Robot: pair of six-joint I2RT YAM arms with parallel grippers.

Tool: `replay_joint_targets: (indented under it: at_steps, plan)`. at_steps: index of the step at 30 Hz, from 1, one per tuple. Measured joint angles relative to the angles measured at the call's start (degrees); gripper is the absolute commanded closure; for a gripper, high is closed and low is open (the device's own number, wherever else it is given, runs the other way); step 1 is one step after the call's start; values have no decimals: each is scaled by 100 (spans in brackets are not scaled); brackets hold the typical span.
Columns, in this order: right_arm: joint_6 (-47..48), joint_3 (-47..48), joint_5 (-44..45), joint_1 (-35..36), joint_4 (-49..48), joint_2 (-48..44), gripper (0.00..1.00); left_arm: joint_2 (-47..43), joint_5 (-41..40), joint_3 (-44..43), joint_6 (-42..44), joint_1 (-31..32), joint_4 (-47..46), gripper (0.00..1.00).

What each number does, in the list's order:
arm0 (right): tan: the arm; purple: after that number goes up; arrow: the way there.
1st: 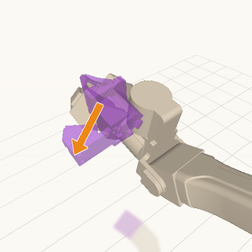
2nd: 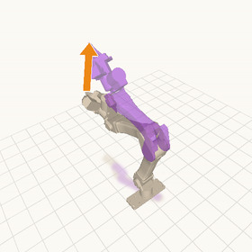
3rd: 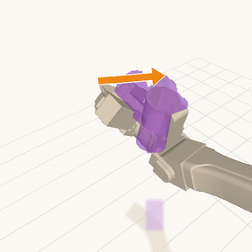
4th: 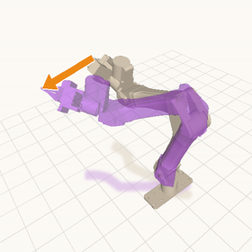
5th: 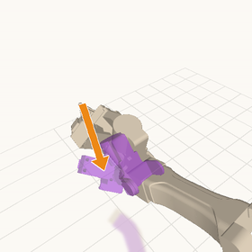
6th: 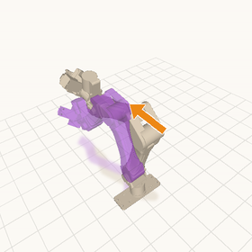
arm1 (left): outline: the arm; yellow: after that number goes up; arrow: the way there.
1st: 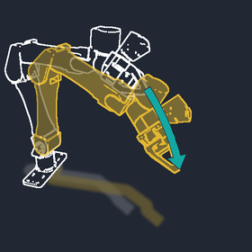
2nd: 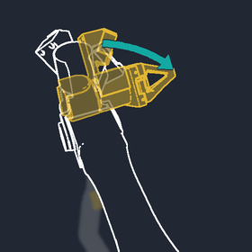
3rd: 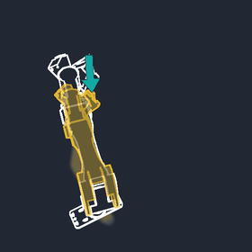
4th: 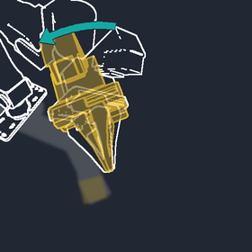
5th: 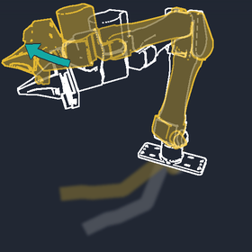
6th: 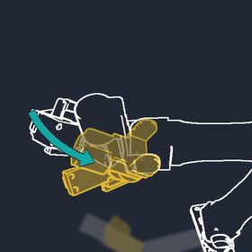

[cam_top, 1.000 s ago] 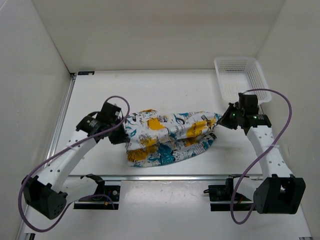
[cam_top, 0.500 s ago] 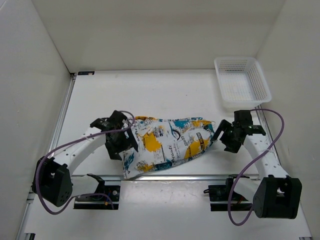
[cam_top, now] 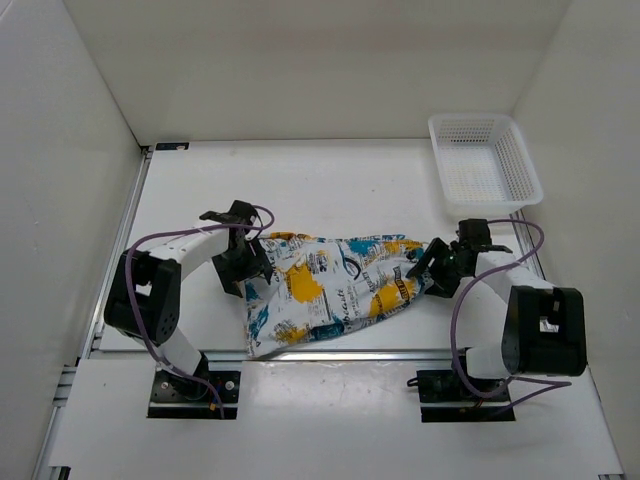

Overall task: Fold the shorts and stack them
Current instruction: Fold the shorts

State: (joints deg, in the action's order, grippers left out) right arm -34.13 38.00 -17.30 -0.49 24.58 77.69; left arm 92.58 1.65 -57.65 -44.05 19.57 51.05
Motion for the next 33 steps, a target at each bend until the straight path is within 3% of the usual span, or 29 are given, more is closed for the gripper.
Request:
replay_joint_targets:
  at_steps: [5,9,14,17,18,21,22,28,33]
  plan:
    - [-79,17,-90,144,-520,540,59,28,2,-11,118,-20,-76,14]
    - [-170,116,140,374,-699,776,100,28,120,-13,258,-225,-129,14]
    - [-219,234,636,487,-612,713,100,-66,310,-13,468,-706,-179,14]
    - [-186,238,1001,490,-389,400,100,-192,372,-13,549,-944,-184,24]
    - [-162,247,1108,490,-302,262,100,-221,385,-9,564,-1008,-192,39]
    - [-68,356,1384,514,-37,-103,100,-225,507,26,575,-1071,-282,71]
    - [-35,417,1462,525,28,-168,100,-201,557,42,568,-1067,-323,89]
    - [74,962,1996,896,398,-297,100,385,748,11,544,-780,-509,90]
    - [155,1541,2544,1676,726,-323,100,997,999,-334,520,-629,-501,90]
